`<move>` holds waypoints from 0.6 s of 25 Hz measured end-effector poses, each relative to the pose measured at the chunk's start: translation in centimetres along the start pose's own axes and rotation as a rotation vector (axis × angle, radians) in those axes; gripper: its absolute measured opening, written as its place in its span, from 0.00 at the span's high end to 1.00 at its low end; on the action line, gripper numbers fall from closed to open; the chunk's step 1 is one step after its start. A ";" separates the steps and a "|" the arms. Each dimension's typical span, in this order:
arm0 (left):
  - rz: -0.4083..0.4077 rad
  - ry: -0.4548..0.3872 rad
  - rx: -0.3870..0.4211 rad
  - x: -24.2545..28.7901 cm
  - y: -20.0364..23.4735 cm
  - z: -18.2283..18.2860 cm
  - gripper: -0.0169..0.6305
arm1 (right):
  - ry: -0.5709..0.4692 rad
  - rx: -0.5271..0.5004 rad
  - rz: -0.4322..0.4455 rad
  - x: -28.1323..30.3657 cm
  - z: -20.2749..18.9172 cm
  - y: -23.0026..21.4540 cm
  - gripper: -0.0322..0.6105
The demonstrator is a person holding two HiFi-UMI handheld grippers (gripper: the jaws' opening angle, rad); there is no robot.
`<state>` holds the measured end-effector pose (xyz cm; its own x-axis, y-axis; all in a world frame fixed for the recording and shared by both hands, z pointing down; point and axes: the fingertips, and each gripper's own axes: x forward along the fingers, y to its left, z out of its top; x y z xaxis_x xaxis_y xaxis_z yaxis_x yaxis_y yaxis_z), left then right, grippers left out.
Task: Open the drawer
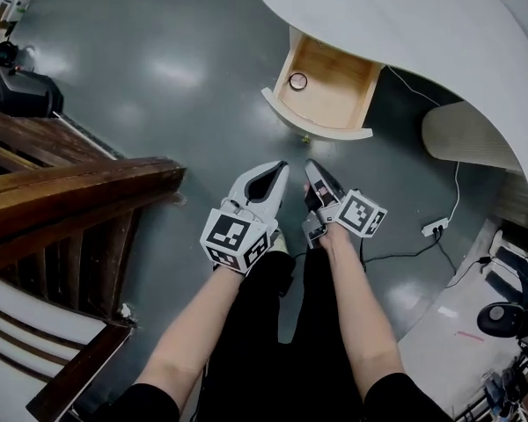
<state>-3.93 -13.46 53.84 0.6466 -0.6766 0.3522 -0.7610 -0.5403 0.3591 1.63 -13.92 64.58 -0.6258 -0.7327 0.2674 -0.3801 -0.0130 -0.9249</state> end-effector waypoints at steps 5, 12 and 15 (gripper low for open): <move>-0.033 0.014 0.016 -2.7 -2.5 4.2 0.96 | 0.055 -0.145 0.007 -2.8 0.4 7.3 0.92; -0.047 -0.009 0.043 -5.3 -5.0 10.3 0.96 | 0.054 -0.369 0.054 -4.8 3.6 17.3 0.92; -0.046 -0.031 0.044 -6.8 -6.3 12.9 0.96 | 0.038 -0.429 0.064 -6.4 4.6 21.0 0.92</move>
<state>-4.23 -11.92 38.03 0.6799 -0.6651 0.3089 -0.7322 -0.5925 0.3359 0.83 -12.64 42.22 -0.6788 -0.6972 0.2304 -0.5835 0.3217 -0.7457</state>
